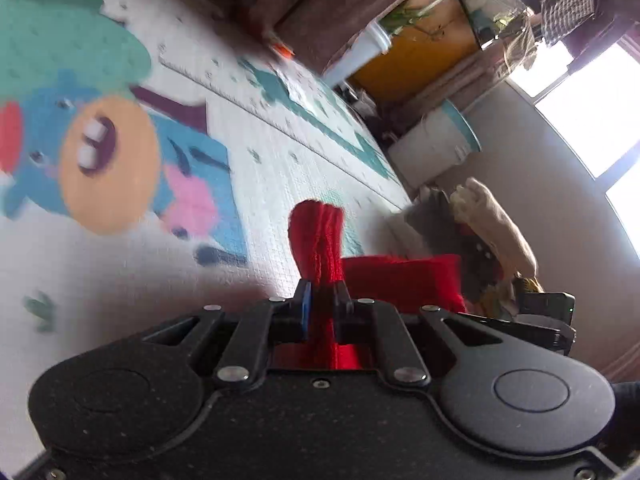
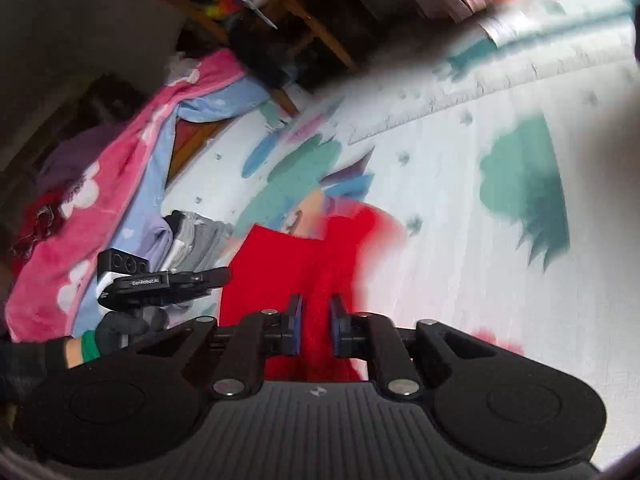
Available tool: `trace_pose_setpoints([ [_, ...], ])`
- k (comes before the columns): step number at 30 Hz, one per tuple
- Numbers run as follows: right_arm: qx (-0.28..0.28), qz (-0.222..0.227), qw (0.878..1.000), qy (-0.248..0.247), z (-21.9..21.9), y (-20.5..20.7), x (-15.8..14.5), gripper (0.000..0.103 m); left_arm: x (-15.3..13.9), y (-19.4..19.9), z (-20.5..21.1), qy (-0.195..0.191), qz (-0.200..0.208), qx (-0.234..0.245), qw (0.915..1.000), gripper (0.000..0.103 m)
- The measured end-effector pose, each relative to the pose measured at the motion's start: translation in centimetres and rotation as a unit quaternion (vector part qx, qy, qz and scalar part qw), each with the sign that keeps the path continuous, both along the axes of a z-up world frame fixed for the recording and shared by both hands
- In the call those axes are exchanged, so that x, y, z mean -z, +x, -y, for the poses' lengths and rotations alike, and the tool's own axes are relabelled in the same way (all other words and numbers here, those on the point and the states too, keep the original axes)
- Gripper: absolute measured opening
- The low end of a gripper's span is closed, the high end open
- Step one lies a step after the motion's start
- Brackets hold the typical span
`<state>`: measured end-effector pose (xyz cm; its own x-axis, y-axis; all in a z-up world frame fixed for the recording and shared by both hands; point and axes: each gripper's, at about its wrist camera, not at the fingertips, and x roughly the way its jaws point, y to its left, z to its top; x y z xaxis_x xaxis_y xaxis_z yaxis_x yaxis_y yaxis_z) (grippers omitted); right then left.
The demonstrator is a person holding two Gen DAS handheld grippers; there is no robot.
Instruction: Fold clothes
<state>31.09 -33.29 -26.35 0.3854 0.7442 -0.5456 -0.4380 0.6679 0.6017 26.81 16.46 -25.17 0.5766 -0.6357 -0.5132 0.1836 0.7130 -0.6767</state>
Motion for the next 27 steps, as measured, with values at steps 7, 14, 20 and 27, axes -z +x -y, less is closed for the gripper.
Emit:
trace_pose_setpoints([
  [7, 0.089, 0.016, 0.972, -0.219, -1.1, 1.2, 2.0, 0.053, 0.6, 0.0, 0.2, 0.121, -0.005, -0.034, 0.992, 0.039],
  [14, -0.089, 0.157, 0.944, -0.275, -8.7, -2.7, 1.6, 0.048, -0.2, -2.2, 6.4, 0.215, 0.111, 0.156, 0.9579, 0.044],
  [20, -0.096, 0.126, 0.931, -0.328, -10.5, 0.8, 3.0, 0.067, 2.0, 1.9, 8.7, 0.321, 0.096, 0.181, 0.9248, 0.032],
  [27, -0.017, 0.117, 0.944, -0.309, -9.3, 2.7, 1.7, 0.056, -1.3, 1.7, 9.1, 0.32, 0.129, 0.158, 0.9251, 0.029],
])
